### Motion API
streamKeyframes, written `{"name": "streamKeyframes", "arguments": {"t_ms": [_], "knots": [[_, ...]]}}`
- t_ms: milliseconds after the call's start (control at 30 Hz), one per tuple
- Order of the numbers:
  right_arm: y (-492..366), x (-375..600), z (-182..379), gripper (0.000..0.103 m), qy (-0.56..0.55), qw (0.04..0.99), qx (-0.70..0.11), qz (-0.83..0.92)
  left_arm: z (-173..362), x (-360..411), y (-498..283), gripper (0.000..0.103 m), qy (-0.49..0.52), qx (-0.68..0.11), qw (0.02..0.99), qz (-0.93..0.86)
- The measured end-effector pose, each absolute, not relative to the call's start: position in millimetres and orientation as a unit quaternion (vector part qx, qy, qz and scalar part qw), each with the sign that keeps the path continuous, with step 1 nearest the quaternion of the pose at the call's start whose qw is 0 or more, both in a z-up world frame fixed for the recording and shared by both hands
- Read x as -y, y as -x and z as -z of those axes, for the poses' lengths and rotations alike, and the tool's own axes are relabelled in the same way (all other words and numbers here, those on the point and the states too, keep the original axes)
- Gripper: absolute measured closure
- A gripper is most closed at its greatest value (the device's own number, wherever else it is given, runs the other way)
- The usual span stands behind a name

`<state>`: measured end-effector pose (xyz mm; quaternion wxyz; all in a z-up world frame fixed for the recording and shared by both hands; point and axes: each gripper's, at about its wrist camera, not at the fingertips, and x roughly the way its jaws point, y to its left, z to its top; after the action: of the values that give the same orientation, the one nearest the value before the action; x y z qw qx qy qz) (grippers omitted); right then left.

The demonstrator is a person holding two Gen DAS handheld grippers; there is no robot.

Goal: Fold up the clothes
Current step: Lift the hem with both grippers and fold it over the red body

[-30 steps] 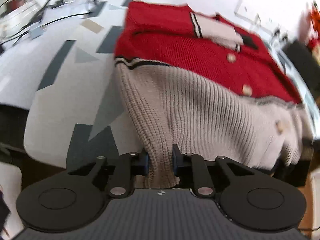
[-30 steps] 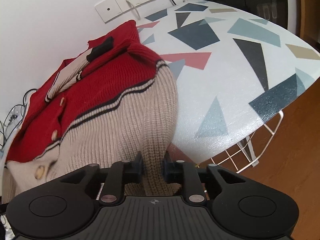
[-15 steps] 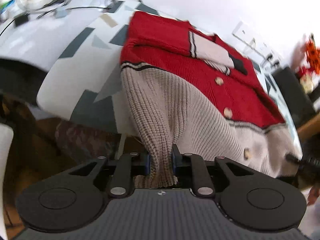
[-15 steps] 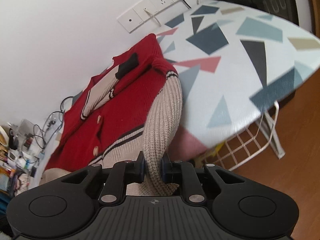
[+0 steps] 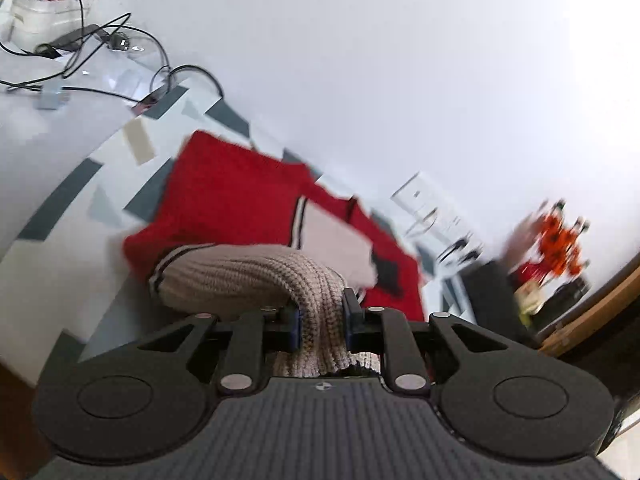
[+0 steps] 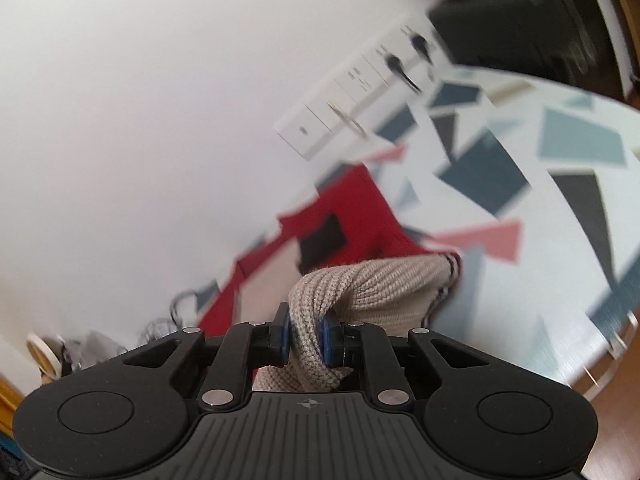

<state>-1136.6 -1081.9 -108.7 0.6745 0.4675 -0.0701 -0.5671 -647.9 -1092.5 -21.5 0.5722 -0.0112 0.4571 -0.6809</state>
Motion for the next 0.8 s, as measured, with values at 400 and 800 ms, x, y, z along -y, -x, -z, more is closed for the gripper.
{"name": "streamKeyframes", "arguments": {"t_ms": [400, 800], "knots": [[1115, 1123, 98, 0.09, -0.452, 0.649, 0.093, 0.605, 36, 1157, 617, 0.083, -0.005, -0.471, 0.573, 0.67], [1153, 1318, 128, 0.09, -0.484, 0.643, 0.142, 0.576, 39, 1335, 625, 0.083, -0.043, -0.416, 0.694, 0.586]]}}
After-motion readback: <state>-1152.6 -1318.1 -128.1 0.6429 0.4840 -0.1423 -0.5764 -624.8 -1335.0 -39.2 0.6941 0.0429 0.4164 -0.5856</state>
